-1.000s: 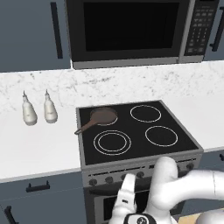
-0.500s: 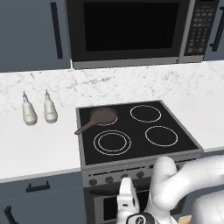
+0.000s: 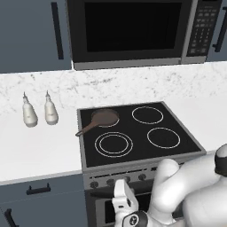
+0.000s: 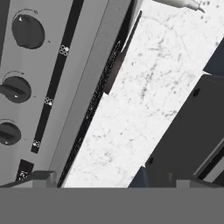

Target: Turn off the rear left burner of the stove.

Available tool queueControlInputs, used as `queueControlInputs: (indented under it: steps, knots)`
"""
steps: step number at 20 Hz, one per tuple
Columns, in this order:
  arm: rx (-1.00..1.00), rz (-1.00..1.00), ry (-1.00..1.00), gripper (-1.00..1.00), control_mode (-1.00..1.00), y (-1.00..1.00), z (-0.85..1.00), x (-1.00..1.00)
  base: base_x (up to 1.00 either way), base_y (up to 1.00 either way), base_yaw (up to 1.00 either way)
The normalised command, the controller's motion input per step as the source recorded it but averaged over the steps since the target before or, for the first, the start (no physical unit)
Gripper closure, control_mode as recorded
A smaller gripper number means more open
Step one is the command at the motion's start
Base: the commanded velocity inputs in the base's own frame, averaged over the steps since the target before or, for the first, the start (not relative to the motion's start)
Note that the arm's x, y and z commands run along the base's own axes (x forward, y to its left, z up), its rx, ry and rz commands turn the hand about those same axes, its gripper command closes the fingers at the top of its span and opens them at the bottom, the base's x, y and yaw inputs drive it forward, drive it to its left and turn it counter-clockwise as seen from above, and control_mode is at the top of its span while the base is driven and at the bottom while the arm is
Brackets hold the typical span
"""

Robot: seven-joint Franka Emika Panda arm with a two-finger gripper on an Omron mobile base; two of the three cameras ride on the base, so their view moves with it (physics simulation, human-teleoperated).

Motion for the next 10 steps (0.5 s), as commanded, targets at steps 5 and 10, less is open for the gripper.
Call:
queueControlInputs:
  steps: [5,10]
  knots:
    - [0.00,0.00,0.00,-1.00,-1.00,0.23,-0.10,0.19,0.00,0.00,0.00]
    - [0.00,0.00,0.00,-1.00,-1.00,0.28,-0.25,0.15,0.00,0.00,0.00]
